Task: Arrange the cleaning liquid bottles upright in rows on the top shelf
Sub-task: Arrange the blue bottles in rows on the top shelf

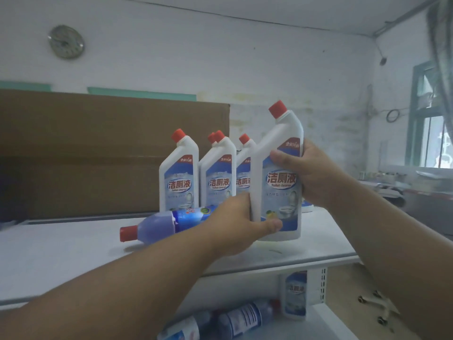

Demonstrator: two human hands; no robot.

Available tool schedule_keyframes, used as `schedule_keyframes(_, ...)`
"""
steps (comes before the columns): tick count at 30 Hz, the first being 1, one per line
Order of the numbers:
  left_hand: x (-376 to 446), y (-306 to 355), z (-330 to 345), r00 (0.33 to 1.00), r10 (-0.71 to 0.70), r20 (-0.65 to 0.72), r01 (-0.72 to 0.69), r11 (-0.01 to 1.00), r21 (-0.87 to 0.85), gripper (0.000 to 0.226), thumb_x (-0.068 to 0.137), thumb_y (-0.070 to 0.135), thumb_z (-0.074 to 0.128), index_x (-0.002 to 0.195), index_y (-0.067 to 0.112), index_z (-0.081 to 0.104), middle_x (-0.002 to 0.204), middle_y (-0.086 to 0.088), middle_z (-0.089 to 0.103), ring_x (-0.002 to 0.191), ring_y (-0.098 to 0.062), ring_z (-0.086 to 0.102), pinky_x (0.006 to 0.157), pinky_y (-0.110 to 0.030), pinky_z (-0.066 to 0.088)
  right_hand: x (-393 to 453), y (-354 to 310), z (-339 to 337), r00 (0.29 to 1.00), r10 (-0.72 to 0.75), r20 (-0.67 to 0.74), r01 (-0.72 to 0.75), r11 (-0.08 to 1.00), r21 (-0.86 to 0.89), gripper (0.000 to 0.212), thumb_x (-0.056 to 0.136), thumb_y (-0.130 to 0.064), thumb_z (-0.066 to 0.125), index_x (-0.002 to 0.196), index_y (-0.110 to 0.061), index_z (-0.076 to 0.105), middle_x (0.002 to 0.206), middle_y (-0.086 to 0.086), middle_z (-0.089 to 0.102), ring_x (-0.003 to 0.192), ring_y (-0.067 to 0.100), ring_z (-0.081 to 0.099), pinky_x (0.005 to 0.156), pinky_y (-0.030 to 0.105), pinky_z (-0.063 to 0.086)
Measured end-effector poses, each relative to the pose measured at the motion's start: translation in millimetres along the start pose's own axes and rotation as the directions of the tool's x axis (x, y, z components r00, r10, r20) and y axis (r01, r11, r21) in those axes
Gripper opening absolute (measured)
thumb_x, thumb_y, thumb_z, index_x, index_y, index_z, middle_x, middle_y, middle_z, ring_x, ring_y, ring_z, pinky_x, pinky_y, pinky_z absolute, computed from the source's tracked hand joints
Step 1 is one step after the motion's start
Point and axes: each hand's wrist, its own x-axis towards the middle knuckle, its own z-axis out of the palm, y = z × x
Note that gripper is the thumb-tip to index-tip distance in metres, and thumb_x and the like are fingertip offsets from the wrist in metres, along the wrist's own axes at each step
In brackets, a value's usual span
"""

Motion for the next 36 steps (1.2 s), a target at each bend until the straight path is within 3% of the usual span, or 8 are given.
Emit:
schedule_keyframes(4,22.2,7.7,24.7,0.993,-0.121,0.018,0.120,0.992,0.022,0.050,0.086,0.045,0.073,0.130,0.037,0.050,0.110,0.017,0.056,0.100,-0.008,0.054,0.089,-0.029,0.048,10.7,20.9,-25.8,0.999,0.038,0.004,-0.038,0.999,-0.021,0.068,0.064,-0.026,0.089,0.123,-0.018,0.055,0.109,0.017,0.071,0.101,0.039,0.070,0.088,0.061,0.055)
schedule_keyframes(8,39.4,10.9,42.6,0.972,-0.226,-0.059,0.230,0.969,0.087,0.051,0.090,0.044,0.068,0.134,0.035,0.044,0.119,0.016,0.054,0.104,-0.010,0.051,0.097,-0.030,0.047,28.9,36.0,-39.2,0.995,0.081,0.052,-0.082,0.997,0.015,0.058,0.075,-0.016,0.085,0.125,-0.017,0.056,0.109,0.015,0.073,0.098,0.036,0.072,0.088,0.060,0.056)
schedule_keyframes(13,39.2,10.0,53.8,0.939,-0.301,-0.168,0.343,0.863,0.372,0.043,0.092,0.046,0.064,0.129,0.032,0.047,0.120,0.011,0.061,0.103,-0.014,0.060,0.088,-0.029,0.051,62.6,61.1,-43.3,0.987,0.157,0.037,-0.157,0.988,0.006,0.062,0.072,-0.016,0.089,0.125,-0.023,0.057,0.106,0.007,0.075,0.097,0.032,0.073,0.086,0.060,0.056)
schedule_keyframes(19,37.9,11.5,64.4,0.929,-0.306,-0.210,0.371,0.730,0.575,0.041,0.094,0.053,0.055,0.125,0.027,0.052,0.123,0.004,0.060,0.107,-0.018,0.056,0.096,-0.036,0.051,76.6,80.4,-35.7,0.981,0.195,-0.010,-0.195,0.981,-0.002,0.055,0.072,-0.022,0.088,0.119,-0.029,0.060,0.102,-0.002,0.075,0.093,0.024,0.073,0.085,0.056,0.058)
schedule_keyframes(25,37.1,6.9,68.5,0.926,-0.292,-0.238,0.376,0.680,0.630,0.040,0.095,0.054,0.050,0.124,0.026,0.053,0.124,0.003,0.057,0.111,-0.018,0.052,0.100,-0.038,0.047,56.1,97.8,-41.7,0.983,0.169,0.076,-0.117,0.883,-0.455,0.072,0.065,-0.036,0.092,0.123,-0.032,0.049,0.112,-0.011,0.067,0.100,0.014,0.067,0.088,0.044,0.059)
schedule_keyframes(36,39.0,6.2,71.0,0.926,-0.298,-0.230,0.372,0.635,0.677,0.040,0.097,0.053,0.046,0.126,0.025,0.055,0.125,0.003,0.058,0.112,-0.017,0.052,0.103,-0.040,0.047,52.4,103.4,-27.7,0.994,0.106,-0.011,-0.084,0.709,-0.700,0.067,0.070,-0.045,0.087,0.117,-0.029,0.042,0.116,-0.008,0.059,0.105,0.018,0.063,0.092,0.046,0.056)
